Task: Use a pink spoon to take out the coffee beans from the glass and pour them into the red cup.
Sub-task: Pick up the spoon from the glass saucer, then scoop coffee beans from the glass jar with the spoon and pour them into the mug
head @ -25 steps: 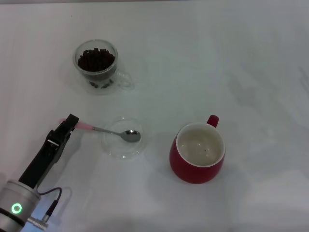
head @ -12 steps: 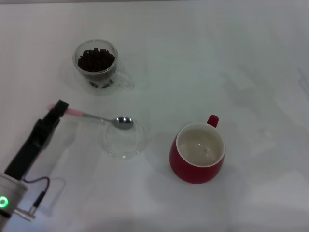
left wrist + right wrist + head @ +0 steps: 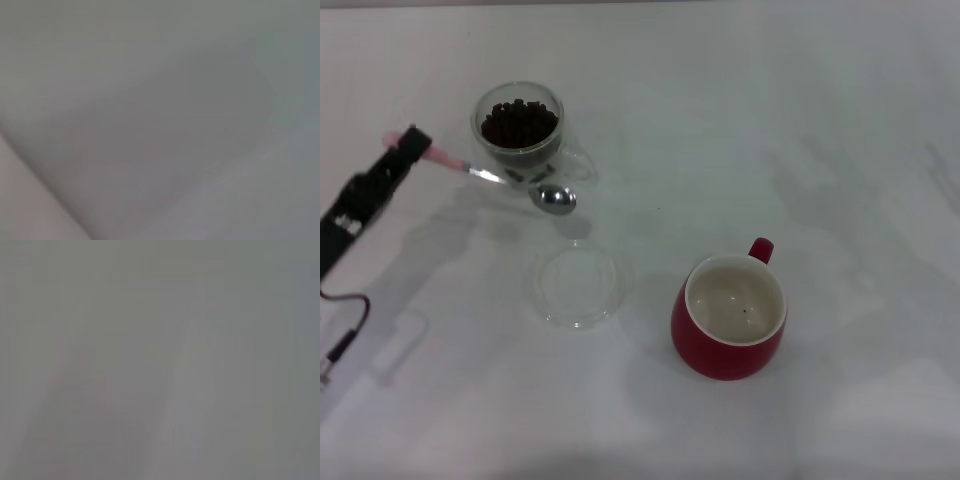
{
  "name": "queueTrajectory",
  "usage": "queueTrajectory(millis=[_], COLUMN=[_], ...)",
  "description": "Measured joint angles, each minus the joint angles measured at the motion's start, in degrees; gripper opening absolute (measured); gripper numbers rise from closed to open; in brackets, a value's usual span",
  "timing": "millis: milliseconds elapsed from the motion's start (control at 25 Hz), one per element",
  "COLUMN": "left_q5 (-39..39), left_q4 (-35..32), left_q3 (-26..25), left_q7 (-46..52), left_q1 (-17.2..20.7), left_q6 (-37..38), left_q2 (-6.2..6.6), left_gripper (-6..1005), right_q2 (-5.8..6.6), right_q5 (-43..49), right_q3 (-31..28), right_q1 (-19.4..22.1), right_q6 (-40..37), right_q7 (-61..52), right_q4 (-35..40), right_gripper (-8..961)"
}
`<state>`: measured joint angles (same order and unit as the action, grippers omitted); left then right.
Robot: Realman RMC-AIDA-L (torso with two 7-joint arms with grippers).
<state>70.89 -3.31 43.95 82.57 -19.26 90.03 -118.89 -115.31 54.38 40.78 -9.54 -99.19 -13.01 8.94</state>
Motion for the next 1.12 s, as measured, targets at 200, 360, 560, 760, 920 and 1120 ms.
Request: queueTrajectory(millis=[200,360,560,760,920,1120], left_q5=[2.16,4.46,4.79,5.03,5.39,9.0], left_q4=[-9.49,-15.32,-17.36,-20.0,-21.74,-22.24], left_q3=[1.97,2.08,2.04,2.03,1.96,1.78], left_q7=[5.73,9.19,12.54,15.28,18.01,20.43], left_q1=[-0.3,-0.54,-0.98,-0.72,-0.3,-1.02], left_q6=[-0.04,-0.31,-0.37,-0.43,-0.46,-2.93], left_q2=[0.5,1.96,5.83,8.86,10.44,11.47], left_gripper=[127,127,127,127,128,128], right_q2=[-0.07,-0.11,-0.17,-0.17,-0.17,-0.17], right_q5=[-0.24,-0.06,0.02,0.03,0.03,0.09], right_q3=[0.0,0.0,0.0,0.0,0.0,0.28], right_q1=[-0.18,-0.36,-0.86,-1.49,-2.07,-2.64], right_q6=[-1.76,-3.06,-5.22,-5.93,-6.33,-6.76], right_q7=[0.0,0.01,0.05,0.04,-0.43,-0.52], right_q4=[-1.7,-3.18,-5.46,-6.63,-6.71,-7.62], right_gripper=[605,605,605,605,605,605])
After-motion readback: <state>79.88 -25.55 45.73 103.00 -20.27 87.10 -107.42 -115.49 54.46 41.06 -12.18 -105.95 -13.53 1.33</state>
